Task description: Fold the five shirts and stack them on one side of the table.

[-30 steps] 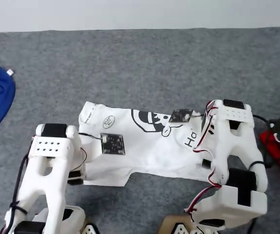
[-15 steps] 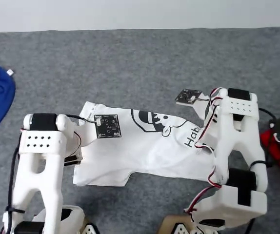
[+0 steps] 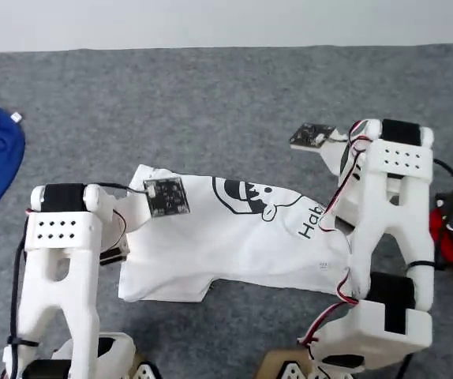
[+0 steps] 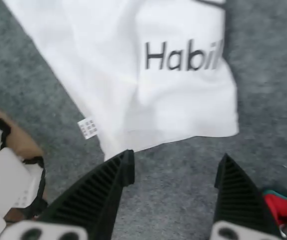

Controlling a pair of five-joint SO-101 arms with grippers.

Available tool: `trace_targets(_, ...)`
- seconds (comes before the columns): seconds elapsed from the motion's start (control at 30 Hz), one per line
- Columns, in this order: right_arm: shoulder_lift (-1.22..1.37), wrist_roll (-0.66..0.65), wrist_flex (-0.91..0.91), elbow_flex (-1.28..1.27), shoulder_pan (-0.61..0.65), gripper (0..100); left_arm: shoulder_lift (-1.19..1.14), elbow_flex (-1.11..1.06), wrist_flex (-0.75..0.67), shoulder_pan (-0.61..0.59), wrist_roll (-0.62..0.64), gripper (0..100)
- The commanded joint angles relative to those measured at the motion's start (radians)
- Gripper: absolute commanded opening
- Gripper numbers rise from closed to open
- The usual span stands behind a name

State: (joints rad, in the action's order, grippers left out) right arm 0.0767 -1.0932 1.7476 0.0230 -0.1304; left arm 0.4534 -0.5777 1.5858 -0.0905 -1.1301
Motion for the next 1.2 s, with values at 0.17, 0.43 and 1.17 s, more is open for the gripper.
trace_targets(0.17, 0.071, 0.213, -0.228, 0.046, -0.021, 27.0, 0.023, -0.134, -0.235, -0.035, 0.101, 11)
trace_targets(0.43, 0.278, 0.397, -0.361, 0.052, -0.028, 27.0, 0.023, -0.147, -0.31, -0.074, 0.178, 11)
trace_targets(1.17, 0.317, 0.855, -0.219, 0.052, -0.013, 27.0, 0.021, -0.225, -0.407, -0.068, 0.18, 11)
